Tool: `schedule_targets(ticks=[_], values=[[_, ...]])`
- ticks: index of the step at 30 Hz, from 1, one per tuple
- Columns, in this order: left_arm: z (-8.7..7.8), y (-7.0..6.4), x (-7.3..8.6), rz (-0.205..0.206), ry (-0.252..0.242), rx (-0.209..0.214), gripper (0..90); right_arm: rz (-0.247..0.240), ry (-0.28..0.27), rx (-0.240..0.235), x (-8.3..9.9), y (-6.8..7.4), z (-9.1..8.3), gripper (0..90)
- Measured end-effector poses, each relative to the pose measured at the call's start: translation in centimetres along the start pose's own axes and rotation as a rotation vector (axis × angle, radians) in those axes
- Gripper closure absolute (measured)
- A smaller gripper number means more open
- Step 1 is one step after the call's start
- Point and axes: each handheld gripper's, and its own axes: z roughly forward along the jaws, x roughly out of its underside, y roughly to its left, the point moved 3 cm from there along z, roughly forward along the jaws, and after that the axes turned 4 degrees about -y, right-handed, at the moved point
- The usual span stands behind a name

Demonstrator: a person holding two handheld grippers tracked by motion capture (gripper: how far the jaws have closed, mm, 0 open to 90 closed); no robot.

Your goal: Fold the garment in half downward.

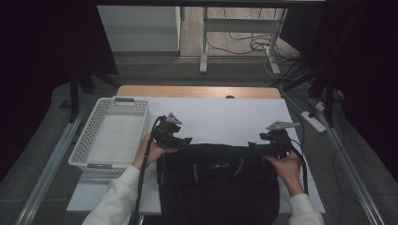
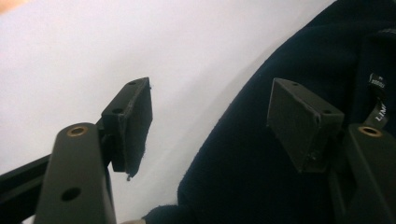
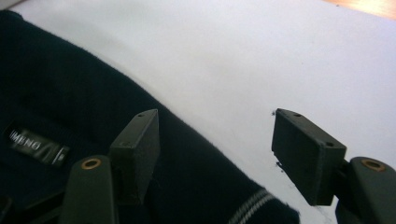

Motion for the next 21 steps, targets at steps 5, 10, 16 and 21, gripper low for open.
schedule_targets(ticks=[5,10,16,21], values=[[0.6,-0.1,0.6,0.008,0.031,0.006,31.2,-0.020,0.047,-0.006,0.4,0.1,1.2,31.5],[1.0,0.1,1.0,0.009,0.054,-0.003,30.6,-0.043,0.080,0.005,0.9,0.1,1.5,31.0],[1.4,0.3,1.4,0.008,0.078,0.001,30.4,-0.015,0.098,0.009,1.5,-0.8,1.7,30.5],[1.9,0.3,1.6,-0.003,0.096,-0.013,29.1,-0.012,0.119,0.008,1.9,-1.4,2.0,29.1]])
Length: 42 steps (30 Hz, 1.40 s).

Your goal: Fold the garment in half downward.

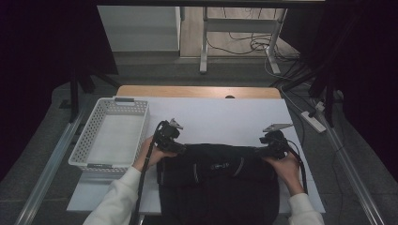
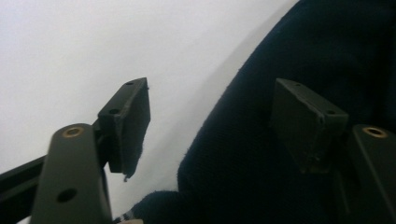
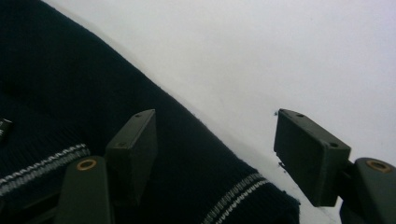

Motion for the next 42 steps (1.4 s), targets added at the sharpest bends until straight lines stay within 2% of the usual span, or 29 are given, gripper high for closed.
schedule_targets(ticks=[7,13,19,22,26,29,32,33,36,38,39,42], values=[[0.9,0.0,0.6,-0.003,0.046,0.012,26.8,0.008,0.044,0.000,0.5,-0.5,0.6,26.2],[1.3,0.0,0.9,-0.002,0.072,0.024,26.5,-0.013,0.092,0.029,0.9,-0.7,1.2,22.8],[2.0,0.0,1.6,0.001,0.113,0.031,27.8,-0.009,0.129,0.037,1.5,-0.8,1.5,22.0],[2.4,-0.1,1.9,0.003,0.134,0.043,28.5,0.011,0.136,0.025,1.6,-1.1,1.5,21.1],[2.6,-0.1,2.1,0.004,0.147,0.058,30.3,0.005,0.144,0.040,1.6,-1.3,1.4,19.5],[2.5,-0.1,2.2,0.006,0.138,0.063,34.8,0.014,0.143,0.033,1.8,-1.5,1.3,20.2],[2.3,-0.1,2.3,0.012,0.123,0.091,50.5,0.002,0.141,0.024,1.7,-1.2,1.2,28.8],[2.3,-0.1,2.3,0.013,0.121,0.092,59.1,-0.004,0.143,0.018,1.7,-1.0,1.1,34.5],[2.0,-0.1,2.3,0.019,0.114,0.085,74.7,-0.021,0.144,-0.015,1.6,-0.4,0.9,55.1],[2.0,-0.1,2.4,0.023,0.110,0.086,80.9,-0.033,0.150,-0.041,1.6,0.0,0.7,68.1],[2.0,-0.2,2.3,0.028,0.109,0.083,82.6,-0.041,0.151,-0.050,1.6,0.2,0.7,71.2],[1.8,-0.3,2.2,0.040,0.098,0.064,84.3,-0.060,0.146,-0.039,1.5,0.3,0.6,73.9]])
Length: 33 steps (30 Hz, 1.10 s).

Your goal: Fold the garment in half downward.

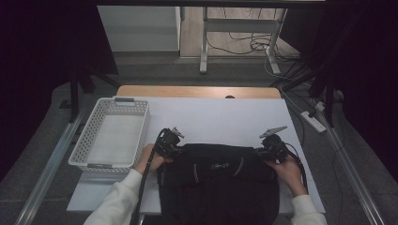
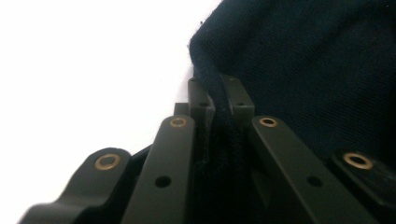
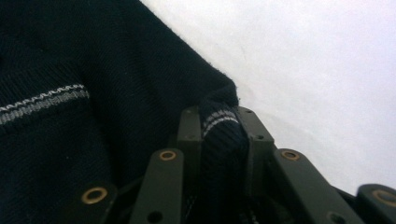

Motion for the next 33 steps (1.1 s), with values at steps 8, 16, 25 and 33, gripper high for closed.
schedule_targets(ticks=[8,16,25,33], values=[[-1.0,0.2,-0.5,-0.005,-0.074,-0.049,84.8,0.048,-0.081,0.085,-0.4,-0.8,-1.2,75.2],[-1.5,0.3,-1.2,0.000,-0.122,-0.086,85.0,0.035,-0.149,0.139,-0.9,-0.9,-1.9,75.5],[-2.0,1.2,-2.1,-0.008,-0.155,-0.090,85.1,0.061,-0.201,0.172,-2.0,-1.8,-2.2,75.7],[-2.5,2.3,-3.3,-0.034,-0.193,-0.108,85.1,0.066,-0.239,0.194,-3.7,-2.3,-2.5,75.7]])
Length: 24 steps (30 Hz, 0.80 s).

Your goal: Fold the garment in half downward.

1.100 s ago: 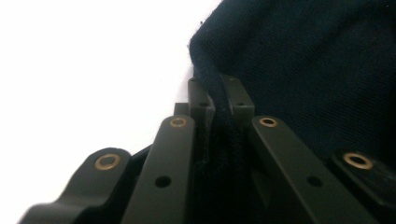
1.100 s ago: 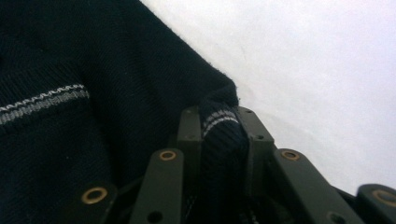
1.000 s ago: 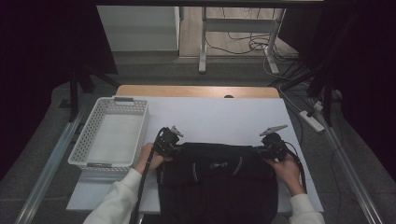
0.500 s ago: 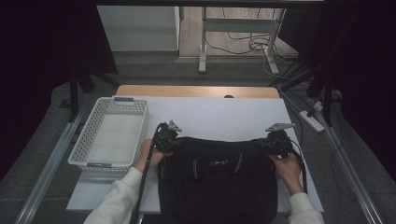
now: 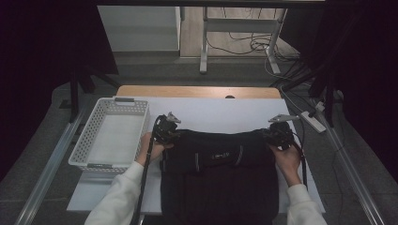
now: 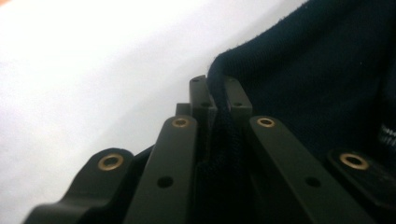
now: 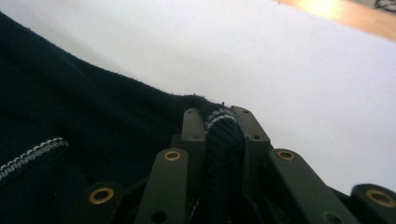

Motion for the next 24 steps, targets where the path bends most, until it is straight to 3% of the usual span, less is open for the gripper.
schedule_targets(ticks=[16,24], values=[[-0.1,2.2,-4.6,-0.003,-0.038,-0.050,85.1,0.024,-0.076,0.067,-3.9,-1.9,-0.3,75.7],[-0.4,2.8,-5.7,0.006,-0.058,-0.064,85.0,0.018,-0.095,0.088,-5.7,-2.5,-0.1,75.7]])
